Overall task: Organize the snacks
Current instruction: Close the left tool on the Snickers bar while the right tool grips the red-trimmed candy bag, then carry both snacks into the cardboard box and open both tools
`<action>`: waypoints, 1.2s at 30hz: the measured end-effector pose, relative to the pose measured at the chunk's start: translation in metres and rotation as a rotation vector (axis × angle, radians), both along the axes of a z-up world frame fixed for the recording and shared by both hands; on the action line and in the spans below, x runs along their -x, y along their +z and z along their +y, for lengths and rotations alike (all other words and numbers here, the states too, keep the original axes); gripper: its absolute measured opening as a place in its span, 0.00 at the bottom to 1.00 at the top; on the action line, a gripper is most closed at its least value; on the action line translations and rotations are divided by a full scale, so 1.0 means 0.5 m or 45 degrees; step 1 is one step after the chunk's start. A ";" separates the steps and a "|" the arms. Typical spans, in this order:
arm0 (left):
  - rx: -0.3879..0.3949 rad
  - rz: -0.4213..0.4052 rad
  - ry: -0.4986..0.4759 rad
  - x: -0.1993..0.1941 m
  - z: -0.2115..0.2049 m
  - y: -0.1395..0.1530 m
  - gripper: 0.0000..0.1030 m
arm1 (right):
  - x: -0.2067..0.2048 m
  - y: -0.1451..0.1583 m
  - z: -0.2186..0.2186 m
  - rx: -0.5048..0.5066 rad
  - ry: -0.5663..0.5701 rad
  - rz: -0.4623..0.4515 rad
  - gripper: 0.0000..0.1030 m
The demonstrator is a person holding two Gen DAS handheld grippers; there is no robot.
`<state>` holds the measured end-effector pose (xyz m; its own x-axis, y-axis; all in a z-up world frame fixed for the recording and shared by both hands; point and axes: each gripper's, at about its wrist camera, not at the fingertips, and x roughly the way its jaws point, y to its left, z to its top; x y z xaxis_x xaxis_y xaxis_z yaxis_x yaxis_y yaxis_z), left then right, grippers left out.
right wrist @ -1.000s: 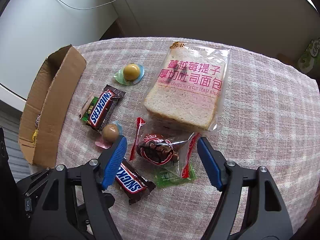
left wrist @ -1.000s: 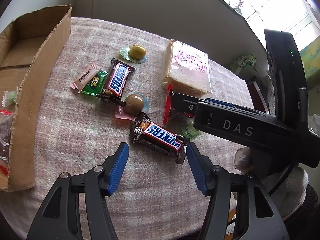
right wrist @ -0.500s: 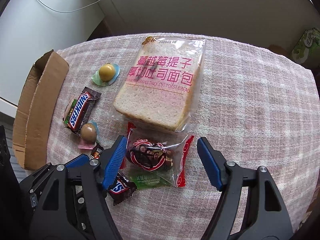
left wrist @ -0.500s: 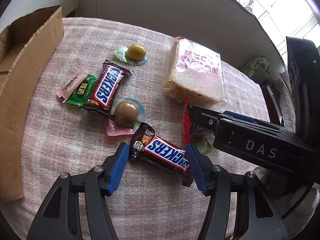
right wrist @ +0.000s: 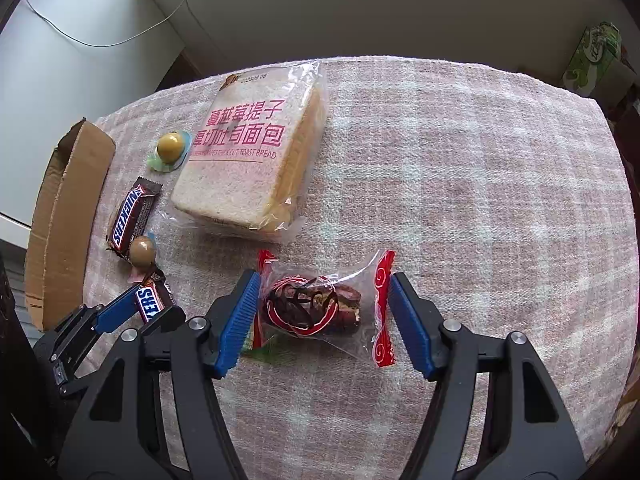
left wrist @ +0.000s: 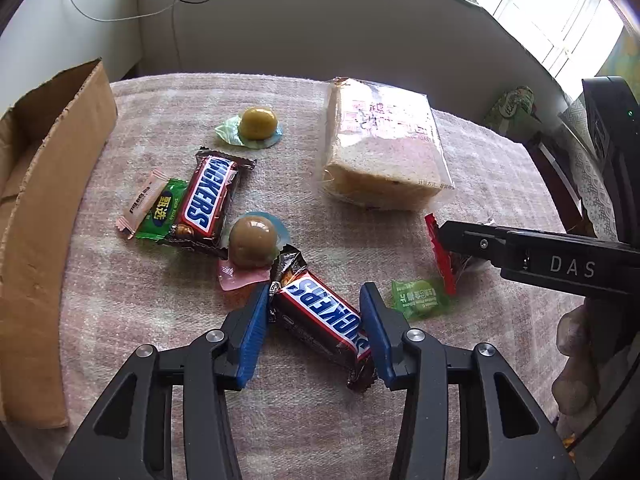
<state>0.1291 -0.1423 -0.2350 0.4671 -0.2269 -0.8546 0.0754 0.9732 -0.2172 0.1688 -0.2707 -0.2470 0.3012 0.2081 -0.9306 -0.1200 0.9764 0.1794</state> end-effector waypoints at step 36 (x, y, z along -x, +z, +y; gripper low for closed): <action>0.158 -0.156 0.029 0.078 0.157 0.121 0.43 | 0.074 0.146 0.061 -0.018 0.104 -0.228 0.52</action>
